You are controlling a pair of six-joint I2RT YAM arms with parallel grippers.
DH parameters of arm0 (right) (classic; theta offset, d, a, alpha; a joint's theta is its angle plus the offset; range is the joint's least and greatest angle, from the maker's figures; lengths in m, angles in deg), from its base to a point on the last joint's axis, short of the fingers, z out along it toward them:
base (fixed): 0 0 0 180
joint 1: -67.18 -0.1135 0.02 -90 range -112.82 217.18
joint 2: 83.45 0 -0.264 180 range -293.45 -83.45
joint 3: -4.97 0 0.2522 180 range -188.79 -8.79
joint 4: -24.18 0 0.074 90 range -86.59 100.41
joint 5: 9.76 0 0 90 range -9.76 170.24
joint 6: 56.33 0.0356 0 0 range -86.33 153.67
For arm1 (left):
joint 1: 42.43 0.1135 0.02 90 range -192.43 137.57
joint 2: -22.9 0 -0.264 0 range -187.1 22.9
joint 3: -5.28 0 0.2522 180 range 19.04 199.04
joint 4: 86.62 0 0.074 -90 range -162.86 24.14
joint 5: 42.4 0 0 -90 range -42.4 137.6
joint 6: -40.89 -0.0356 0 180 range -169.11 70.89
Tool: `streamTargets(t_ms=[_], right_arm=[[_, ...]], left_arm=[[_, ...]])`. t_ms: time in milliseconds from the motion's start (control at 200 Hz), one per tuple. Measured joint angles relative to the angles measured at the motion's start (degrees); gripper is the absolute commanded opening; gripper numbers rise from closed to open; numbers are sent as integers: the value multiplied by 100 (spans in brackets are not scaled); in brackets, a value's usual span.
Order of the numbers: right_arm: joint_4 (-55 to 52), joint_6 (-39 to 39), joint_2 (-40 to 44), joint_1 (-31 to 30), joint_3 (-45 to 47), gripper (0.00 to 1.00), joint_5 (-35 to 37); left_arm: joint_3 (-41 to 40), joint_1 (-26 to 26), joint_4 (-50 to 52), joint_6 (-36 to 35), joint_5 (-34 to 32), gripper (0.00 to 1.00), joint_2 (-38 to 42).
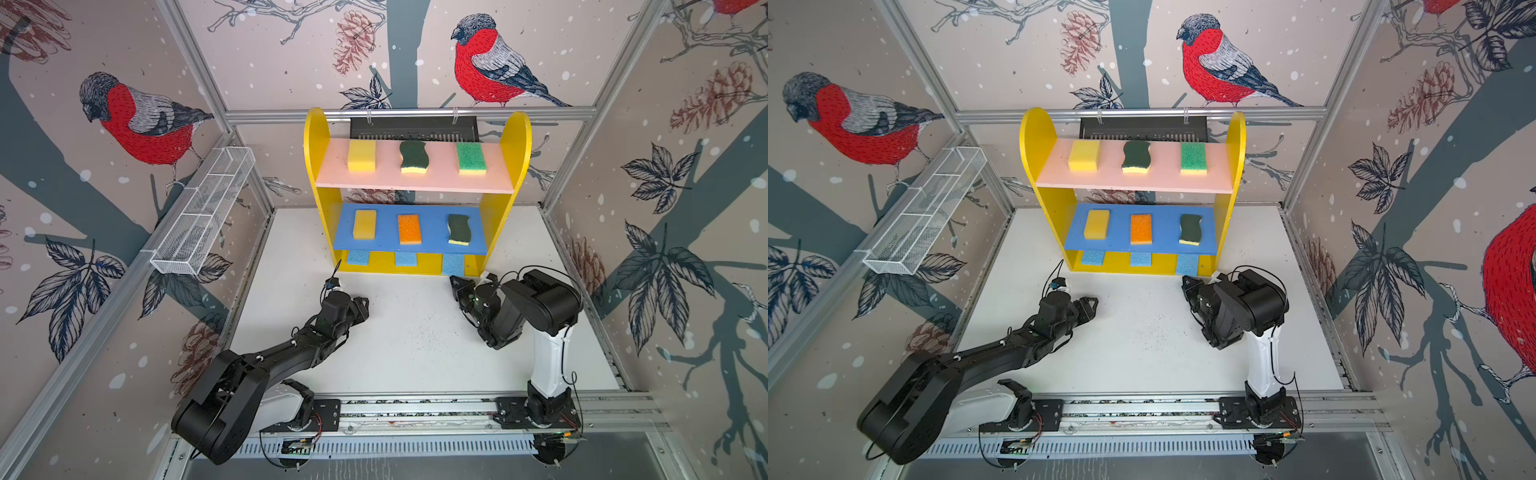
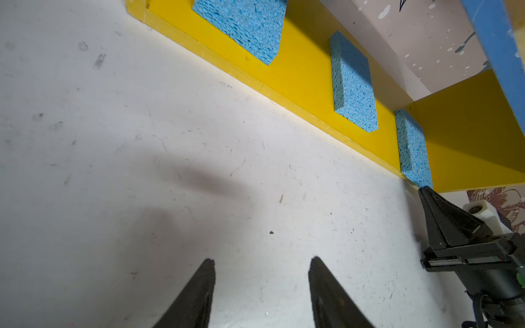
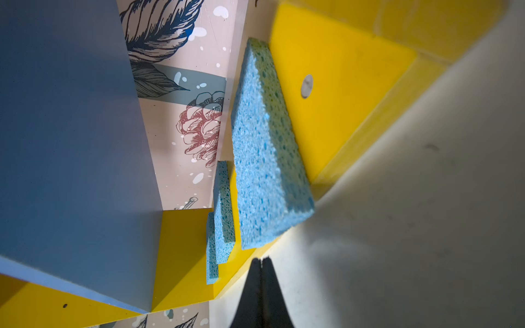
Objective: Arrange cleaning sponges on a shelf
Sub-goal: Move the cleaning sponge to the shelf.
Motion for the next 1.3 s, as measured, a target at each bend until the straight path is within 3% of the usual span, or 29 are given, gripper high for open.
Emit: streamTargets(t_ms=[570,1301], right_arm=[[-13,914,-175,-153,-229,0,492],[-494,1082,-160,-127,-564,0,717]], left_arm=[[-17,0,-2,63,-15,54,52],[-48,0,-2,195,-22,53,33]])
